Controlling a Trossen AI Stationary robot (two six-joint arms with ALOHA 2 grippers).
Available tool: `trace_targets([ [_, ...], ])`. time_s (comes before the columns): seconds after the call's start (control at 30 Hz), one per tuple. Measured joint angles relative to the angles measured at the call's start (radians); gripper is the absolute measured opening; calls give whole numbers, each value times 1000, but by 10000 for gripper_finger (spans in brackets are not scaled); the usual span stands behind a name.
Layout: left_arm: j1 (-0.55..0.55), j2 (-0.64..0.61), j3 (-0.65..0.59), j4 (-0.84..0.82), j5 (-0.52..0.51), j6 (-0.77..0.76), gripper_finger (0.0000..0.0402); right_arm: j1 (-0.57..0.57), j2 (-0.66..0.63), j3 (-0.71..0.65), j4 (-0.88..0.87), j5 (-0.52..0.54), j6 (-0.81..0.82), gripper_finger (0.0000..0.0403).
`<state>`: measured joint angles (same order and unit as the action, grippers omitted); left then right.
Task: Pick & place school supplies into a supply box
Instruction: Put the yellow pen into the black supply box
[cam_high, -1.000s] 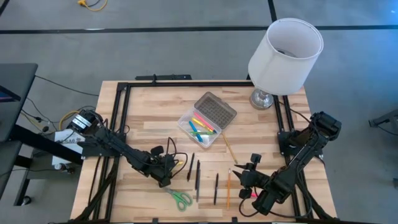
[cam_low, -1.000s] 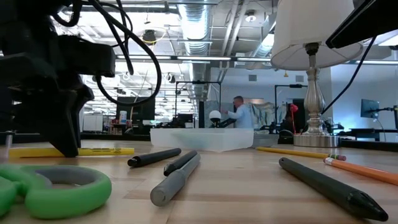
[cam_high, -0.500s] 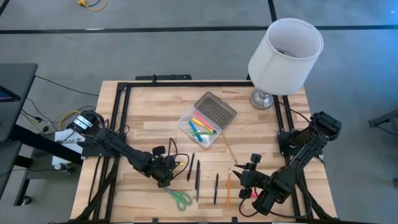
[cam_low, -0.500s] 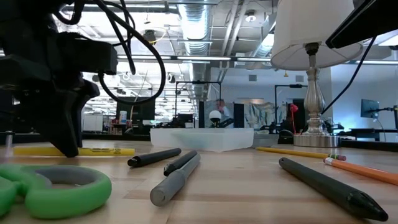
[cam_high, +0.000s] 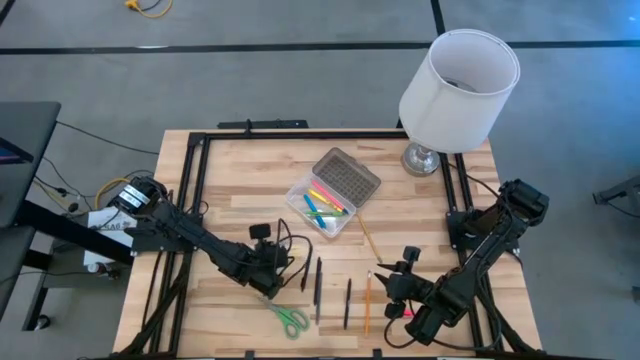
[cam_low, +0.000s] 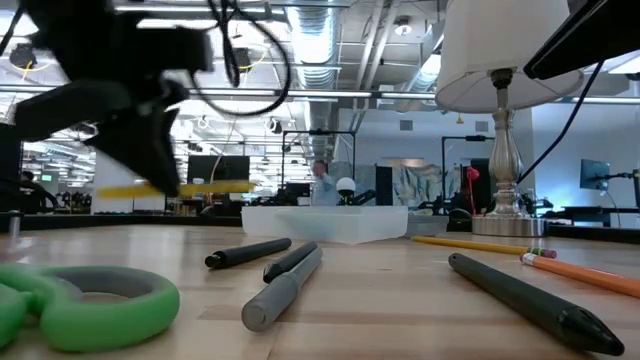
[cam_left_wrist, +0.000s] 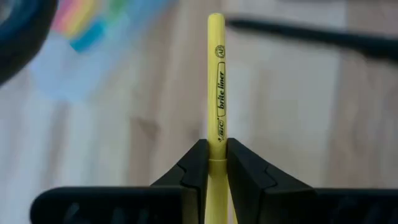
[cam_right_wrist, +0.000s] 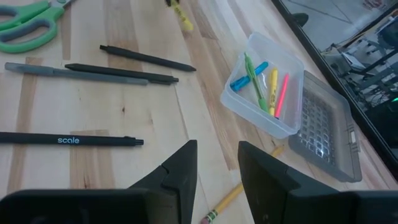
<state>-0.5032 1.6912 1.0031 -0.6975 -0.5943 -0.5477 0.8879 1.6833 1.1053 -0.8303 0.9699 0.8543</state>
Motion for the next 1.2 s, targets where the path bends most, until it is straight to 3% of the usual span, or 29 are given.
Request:
trace_targets([
  [0.2, 90, -2, 48, 55, -162, 324, 38, 0, 0, 0, 0, 0, 1, 111],
  [0.3, 160, -2, 48, 148, -191, 518, 38, 0, 0, 0, 2, 0, 1, 111],
  [0.67, 425, -3, 48, 479, 52, 998, 38, 0, 0, 0, 9, 0, 2, 111],
  [1.03, 572, -3, 48, 479, 247, 1056, 54, 0, 0, 0, 16, -3, 3, 111],
  [1.2, 577, -3, 48, 479, 249, 1053, 84, 0, 0, 0, 16, -3, 3, 111],
])
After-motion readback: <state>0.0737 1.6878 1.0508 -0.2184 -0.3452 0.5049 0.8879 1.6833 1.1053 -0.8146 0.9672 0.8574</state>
